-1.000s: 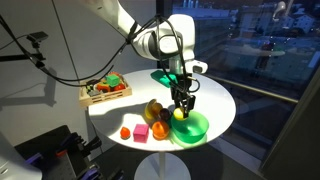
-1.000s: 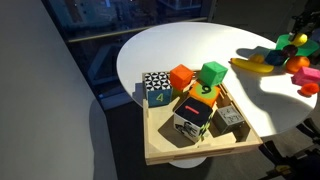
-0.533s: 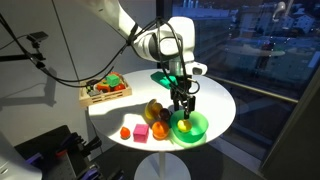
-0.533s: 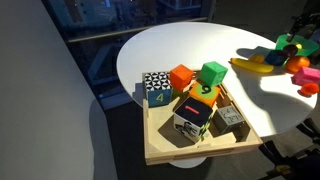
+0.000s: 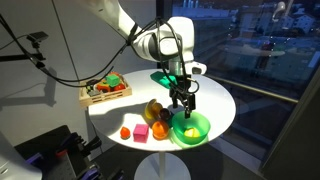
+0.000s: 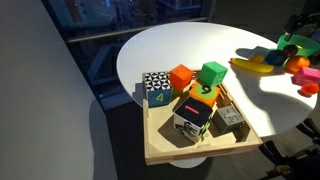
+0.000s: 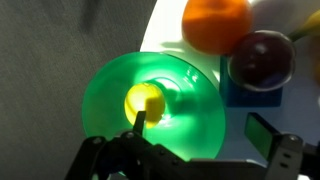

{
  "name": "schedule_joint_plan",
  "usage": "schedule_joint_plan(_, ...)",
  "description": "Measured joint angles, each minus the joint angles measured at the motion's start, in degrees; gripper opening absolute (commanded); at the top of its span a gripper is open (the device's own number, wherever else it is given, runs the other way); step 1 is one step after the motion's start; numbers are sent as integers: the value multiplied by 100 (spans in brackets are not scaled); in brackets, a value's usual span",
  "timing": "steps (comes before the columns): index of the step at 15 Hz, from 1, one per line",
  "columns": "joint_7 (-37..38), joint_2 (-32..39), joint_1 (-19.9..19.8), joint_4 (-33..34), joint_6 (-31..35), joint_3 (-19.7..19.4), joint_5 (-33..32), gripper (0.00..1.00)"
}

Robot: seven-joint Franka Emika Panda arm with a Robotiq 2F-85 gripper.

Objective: Pick up the yellow round fruit on the table and put it in the green bowl and then pick up the green bowl and move it to the left between the fruits and the wooden tray

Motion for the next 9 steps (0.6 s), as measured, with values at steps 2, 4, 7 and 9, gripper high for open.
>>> schedule_joint_plan(2,0,0,21,0,17,31,0,100)
schedule_joint_plan(4,-1,0,53,0,53,74,0,100)
schedule_joint_plan(7,-6,3,95,-7,147,135,0,100)
schedule_joint_plan(9,-13,21,119,-16,234,156,0,100)
